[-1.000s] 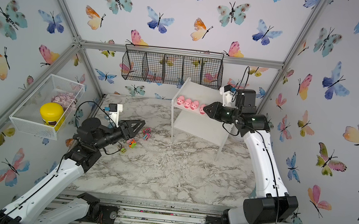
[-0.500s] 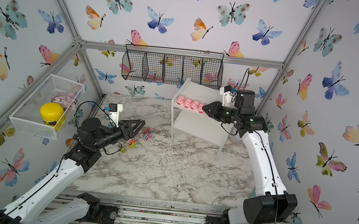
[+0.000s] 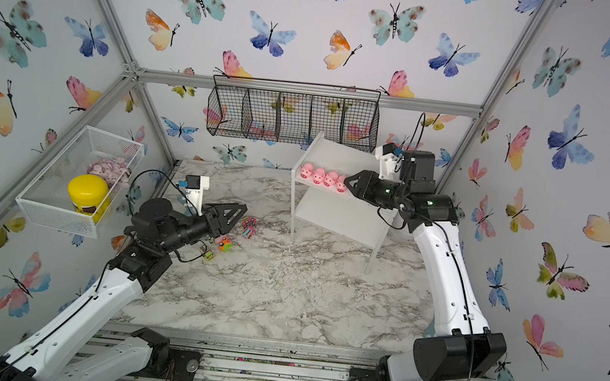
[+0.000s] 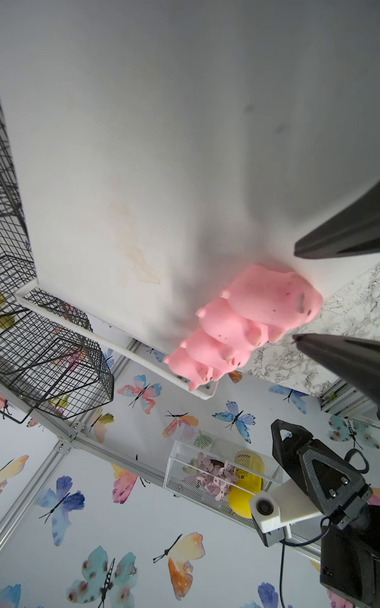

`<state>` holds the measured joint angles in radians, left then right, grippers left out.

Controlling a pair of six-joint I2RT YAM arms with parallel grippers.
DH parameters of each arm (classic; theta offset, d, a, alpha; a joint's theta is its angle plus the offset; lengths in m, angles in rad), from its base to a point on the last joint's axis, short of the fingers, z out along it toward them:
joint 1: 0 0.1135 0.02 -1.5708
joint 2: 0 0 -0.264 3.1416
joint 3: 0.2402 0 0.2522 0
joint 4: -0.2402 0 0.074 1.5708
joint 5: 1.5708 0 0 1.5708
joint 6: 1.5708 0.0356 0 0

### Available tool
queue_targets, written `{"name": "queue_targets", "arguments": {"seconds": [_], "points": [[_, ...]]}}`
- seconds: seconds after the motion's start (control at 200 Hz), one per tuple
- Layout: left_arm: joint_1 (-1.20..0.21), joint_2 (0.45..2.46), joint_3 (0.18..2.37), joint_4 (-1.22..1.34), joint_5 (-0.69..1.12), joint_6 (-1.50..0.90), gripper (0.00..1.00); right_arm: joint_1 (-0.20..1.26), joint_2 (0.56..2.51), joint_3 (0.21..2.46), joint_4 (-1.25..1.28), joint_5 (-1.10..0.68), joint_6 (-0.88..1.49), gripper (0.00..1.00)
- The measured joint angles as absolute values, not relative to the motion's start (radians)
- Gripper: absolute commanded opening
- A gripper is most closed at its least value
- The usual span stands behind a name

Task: Organize plastic toys on shelves
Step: Adjust the plastic toy on the shelf, then pick up the plastic toy at the center of the board.

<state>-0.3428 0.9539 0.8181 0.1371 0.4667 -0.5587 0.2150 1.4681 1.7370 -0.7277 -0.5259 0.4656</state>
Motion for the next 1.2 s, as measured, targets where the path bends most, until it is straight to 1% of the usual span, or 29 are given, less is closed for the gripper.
{"name": "queue_targets", "arguments": {"seconds": [0.015,0.055,0.12,0.215,0.29,0.34,0.41,0.491,0.541,0.596,0.651,0.756,0.856,0.946,1.036,1.136,1.196], "points": [[-0.343,0.954,0.824,0.128,0.464,-0.553,0.55,0.215,1.463,1.744,-0.73,-0.518,0.458,0.46],[-0.343,0.956,0.843,0.099,0.444,-0.52,0.63,0.215,1.445,1.752,-0.731,-0.493,0.442,0.47],[-0.343,0.957,0.865,0.057,0.413,-0.474,0.68,0.215,1.397,1.741,-0.722,-0.475,0.422,0.47],[-0.343,0.957,0.872,0.007,0.364,-0.406,0.8,0.213,1.271,1.625,-0.612,-0.5,0.416,0.48],[-0.343,0.961,0.864,-0.034,0.314,-0.35,0.83,0.213,1.16,1.484,-0.467,-0.576,0.446,0.48],[-0.342,0.967,0.851,-0.057,0.281,-0.313,0.83,0.213,1.105,1.393,-0.347,-0.643,0.488,0.48],[-0.338,0.979,0.828,-0.079,0.245,-0.278,0.83,0.214,1.068,1.306,-0.216,-0.723,0.546,0.48],[-0.324,1.005,0.798,-0.104,0.219,-0.25,0.83,0.235,1.063,1.263,-0.128,-0.77,0.571,0.48],[-0.311,1.024,0.786,-0.117,0.21,-0.242,0.83,0.257,1.066,1.248,-0.106,-0.776,0.574,0.47],[-0.292,1.055,0.779,-0.13,0.207,-0.24,0.82,0.314,1.073,1.244,-0.1,-0.757,0.557,0.47],[-0.271,1.092,0.779,-0.139,0.21,-0.239,0.82,0.408,1.082,1.248,-0.096,-0.727,0.527,0.47],[-0.225,1.188,0.804,-0.175,0.231,-0.24,0.78,0.633,1.121,1.272,-0.116,-0.622,0.444,0.46],[-0.181,1.319,0.878,-0.255,0.241,-0.225,0.72,0.793,1.184,1.296,-0.139,-0.534,0.373,0.45],[-0.166,1.435,0.965,-0.319,0.226,-0.192,0.64,0.845,1.226,1.297,-0.159,-0.464,0.33,0.45],[-0.161,1.549,1.053,-0.365,0.172,-0.15,0.59,0.857,1.25,1.297,-0.175,-0.415,0.301,0.45],[-0.161,1.664,1.139,-0.406,0.092,-0.104,0.49,0.857,1.255,1.297,-0.18,-0.388,0.282,0.45],[-0.162,1.736,1.195,-0.431,0.046,-0.078,0.48,0.857,1.255,1.297,-0.179,-0.379,0.275,0.45]]}}
